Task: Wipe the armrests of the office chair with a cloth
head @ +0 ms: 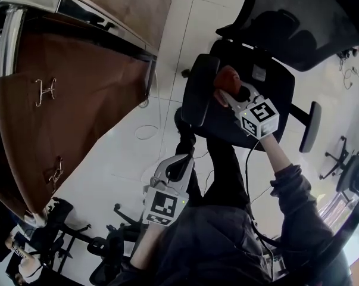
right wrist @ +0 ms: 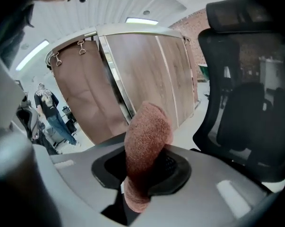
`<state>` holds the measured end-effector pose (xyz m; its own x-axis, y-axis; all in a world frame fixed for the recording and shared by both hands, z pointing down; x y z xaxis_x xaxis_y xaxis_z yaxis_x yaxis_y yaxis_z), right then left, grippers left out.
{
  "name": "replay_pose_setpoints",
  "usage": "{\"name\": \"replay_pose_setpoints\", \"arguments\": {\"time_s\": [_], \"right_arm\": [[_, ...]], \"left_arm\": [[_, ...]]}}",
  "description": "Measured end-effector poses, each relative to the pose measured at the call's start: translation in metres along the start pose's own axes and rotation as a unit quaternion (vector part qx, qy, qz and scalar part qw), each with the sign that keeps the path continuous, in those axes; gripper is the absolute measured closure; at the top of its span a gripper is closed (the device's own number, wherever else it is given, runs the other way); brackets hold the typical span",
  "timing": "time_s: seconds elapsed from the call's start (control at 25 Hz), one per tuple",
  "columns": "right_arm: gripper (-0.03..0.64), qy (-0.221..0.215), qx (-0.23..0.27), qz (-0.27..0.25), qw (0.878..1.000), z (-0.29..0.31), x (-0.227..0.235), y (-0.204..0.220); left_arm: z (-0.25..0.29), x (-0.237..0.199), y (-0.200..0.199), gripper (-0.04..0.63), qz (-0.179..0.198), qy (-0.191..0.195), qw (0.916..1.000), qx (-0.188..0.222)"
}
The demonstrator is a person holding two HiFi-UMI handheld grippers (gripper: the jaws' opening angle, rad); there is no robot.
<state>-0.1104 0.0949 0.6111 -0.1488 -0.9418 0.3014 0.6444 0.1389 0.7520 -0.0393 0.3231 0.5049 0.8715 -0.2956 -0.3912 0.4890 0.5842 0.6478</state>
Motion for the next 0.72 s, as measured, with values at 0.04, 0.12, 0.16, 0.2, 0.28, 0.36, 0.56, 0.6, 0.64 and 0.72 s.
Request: {"name": "replay_pose_setpoints", "arguments": {"time_s": [0.04, 0.12, 0.16, 0.2, 0.28, 0.36, 0.56, 0.6, 0.64, 0.72], "right_arm": [[0.526, 0.000, 0.000, -0.018, 1.000, 0.007, 0.004, -0.006], [0.526, 0.001, -0.002, -0.052, 0.999, 0.026, 0.012, -0.019], [0.526, 0.001, -0.005, -0.068, 0.998, 0.036, 0.015, -0.027], [0.526, 0.001, -0.009, -0.082, 0.997, 0.047, 0.019, -0.034], [0.526, 0.003, -0.021, -0.107, 0.994, 0.068, 0.025, -0.047], [0.526, 0.006, -0.034, -0.129, 0.991, 0.084, 0.028, -0.056], [0.526, 0.005, -0.052, -0.161, 0.986, 0.089, 0.006, -0.066], [0.526, -0.003, -0.052, -0.166, 0.985, 0.085, -0.007, -0.066], [0.526, -0.013, -0.055, -0.174, 0.983, 0.079, -0.022, -0.065], [0.526, -0.042, -0.070, -0.197, 0.977, 0.068, -0.058, -0.055]], "left_arm": [[-0.001, 0.000, 0.000, 0.580, 0.000, -0.001, 1.0000, 0.002], [-0.003, 0.000, 0.001, 0.580, -0.001, -0.004, 1.0000, 0.004], [-0.004, 0.000, 0.002, 0.580, -0.001, -0.005, 1.0000, 0.005], [-0.005, -0.001, 0.004, 0.580, -0.002, -0.006, 1.0000, 0.005], [-0.007, -0.001, 0.009, 0.580, -0.003, -0.008, 1.0000, 0.003], [-0.009, -0.001, 0.012, 0.580, -0.005, -0.010, 0.9999, 0.003], [-0.013, -0.001, 0.016, 0.580, -0.010, -0.012, 0.9998, 0.009], [-0.013, -0.001, 0.016, 0.580, -0.010, -0.012, 0.9998, 0.010], [-0.014, -0.001, 0.016, 0.580, -0.011, -0.012, 0.9998, 0.012], [-0.016, 0.000, 0.017, 0.580, -0.011, -0.012, 0.9998, 0.014]]}}
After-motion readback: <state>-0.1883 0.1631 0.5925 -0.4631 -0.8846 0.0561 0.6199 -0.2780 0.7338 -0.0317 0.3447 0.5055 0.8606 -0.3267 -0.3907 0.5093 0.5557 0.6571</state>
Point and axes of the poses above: the fingertips, and each gripper's own axes: z forward along the fingers, x to its right, y out of its underside, the point moved 4 cm from there along -z, backward along the fingers, and after that the axes turned 1 degree about x, right-handed, at the moved point
